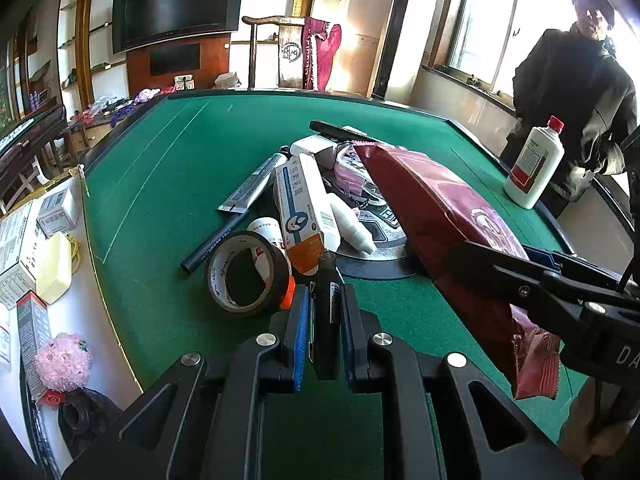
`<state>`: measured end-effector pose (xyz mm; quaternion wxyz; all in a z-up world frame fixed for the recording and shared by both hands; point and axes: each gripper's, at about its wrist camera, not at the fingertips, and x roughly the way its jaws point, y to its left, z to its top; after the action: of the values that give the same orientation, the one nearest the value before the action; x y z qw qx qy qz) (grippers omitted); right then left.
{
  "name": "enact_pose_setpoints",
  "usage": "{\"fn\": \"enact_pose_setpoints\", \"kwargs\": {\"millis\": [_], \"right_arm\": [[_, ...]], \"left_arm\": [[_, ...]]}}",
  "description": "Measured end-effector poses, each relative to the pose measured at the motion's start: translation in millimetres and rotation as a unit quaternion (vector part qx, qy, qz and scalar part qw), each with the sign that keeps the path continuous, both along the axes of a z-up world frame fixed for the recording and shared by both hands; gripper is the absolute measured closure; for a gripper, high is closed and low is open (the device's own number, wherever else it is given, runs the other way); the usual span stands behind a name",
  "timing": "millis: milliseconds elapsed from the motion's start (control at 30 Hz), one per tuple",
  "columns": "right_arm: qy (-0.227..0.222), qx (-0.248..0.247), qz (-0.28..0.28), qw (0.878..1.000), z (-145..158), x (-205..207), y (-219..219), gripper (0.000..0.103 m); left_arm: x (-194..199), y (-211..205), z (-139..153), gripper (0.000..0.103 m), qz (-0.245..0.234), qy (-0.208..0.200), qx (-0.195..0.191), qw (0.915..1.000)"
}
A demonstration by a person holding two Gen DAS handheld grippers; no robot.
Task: Organize objects
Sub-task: 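Carry the red pouch and black marker toward the white tray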
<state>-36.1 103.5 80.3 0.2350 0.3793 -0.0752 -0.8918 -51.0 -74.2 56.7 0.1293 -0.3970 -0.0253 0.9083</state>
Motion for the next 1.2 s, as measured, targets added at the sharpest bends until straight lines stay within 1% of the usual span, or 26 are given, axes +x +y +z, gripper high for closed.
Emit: {"fn": "enact_pose_setpoints", "kwargs": {"millis": [267, 667, 933, 1200], "right_arm": [[-0.001, 0.002, -0.001, 1.0, -1.6, -0.4, -0.4, 0.055], [0.008, -0.002, 0.005, 1.0, 1.8, 5.3, -10.4, 0.054], [0.015, -0.009, 0.009, 1.0, 3.7, 10.3, -21.3, 0.054], [0.013, -0.001, 0.029, 0.999, -1.0, 16.3, -48.6, 0.054]], "left_arm": [[1.1, -1.3, 2.6, 0.091, 0.005, 0.005, 0.002, 1.0], [3.4, -20.4, 6.4, 0.091, 0.039, 0.013, 0.009, 0.9991], [21.2, -43.4, 18.4, 0.091, 0.063, 0.035, 0.029, 0.997], [40.8, -73.7, 28.7, 0.091, 0.09, 0.047, 0.042, 0.9939]]}}
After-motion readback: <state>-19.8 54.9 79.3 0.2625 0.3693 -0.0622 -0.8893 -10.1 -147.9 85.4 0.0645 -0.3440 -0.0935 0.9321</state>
